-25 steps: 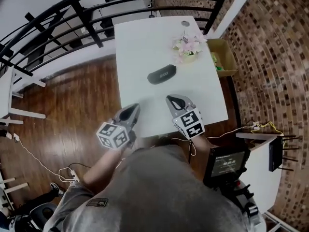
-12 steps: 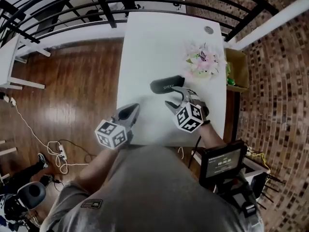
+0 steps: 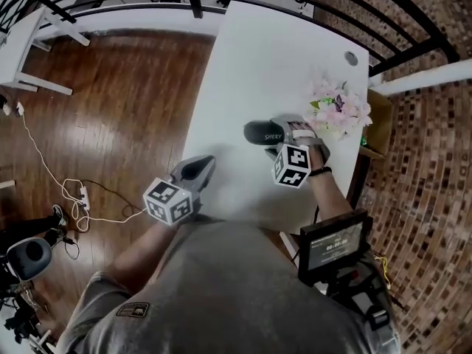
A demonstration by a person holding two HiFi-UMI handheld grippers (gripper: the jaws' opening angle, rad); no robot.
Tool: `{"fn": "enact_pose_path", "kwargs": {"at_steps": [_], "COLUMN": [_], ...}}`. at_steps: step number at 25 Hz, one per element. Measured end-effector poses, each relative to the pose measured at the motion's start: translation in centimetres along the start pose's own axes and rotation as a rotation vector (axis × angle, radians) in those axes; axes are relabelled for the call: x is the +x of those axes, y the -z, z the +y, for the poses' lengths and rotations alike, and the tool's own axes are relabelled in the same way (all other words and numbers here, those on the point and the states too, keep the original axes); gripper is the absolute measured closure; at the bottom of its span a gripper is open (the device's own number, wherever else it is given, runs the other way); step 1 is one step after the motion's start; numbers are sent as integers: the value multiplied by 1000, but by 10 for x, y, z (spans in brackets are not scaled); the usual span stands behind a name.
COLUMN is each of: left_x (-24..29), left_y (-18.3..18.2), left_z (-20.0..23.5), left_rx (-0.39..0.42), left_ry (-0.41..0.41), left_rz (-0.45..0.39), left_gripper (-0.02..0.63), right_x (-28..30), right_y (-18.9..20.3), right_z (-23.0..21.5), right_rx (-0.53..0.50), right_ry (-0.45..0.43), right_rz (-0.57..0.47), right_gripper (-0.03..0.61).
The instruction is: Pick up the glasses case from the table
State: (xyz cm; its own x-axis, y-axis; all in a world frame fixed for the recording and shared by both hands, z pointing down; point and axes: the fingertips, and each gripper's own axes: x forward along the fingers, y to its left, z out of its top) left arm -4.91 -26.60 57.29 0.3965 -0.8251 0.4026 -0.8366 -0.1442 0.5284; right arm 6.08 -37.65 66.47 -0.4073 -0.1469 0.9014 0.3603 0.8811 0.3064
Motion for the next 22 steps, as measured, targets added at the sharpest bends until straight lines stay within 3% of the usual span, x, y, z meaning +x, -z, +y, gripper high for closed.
{"fn": "enact_pose_path", "kwargs": {"at_steps": [9, 11, 15, 22], "left_x": [-12, -15, -20, -17], "left_y": [1, 0, -1, -4], "left_z": [15, 19, 23, 19], "left_rx": [-40, -44, -49, -28], "left_ry": [-57, -66, -73, -30], "left_rz": [-29, -35, -39, -32], "left_gripper": [612, 612, 612, 612], "right_x": [26, 27, 25, 12], "right_y": [7, 7, 2, -15], "right_z": [12, 13, 14, 15], "right_rx": [-96, -102, -81, 60], "right_ry": [-244, -255, -250, -173], "right_rz": [98, 109, 109, 54], "right_gripper": [173, 206, 210, 213]}}
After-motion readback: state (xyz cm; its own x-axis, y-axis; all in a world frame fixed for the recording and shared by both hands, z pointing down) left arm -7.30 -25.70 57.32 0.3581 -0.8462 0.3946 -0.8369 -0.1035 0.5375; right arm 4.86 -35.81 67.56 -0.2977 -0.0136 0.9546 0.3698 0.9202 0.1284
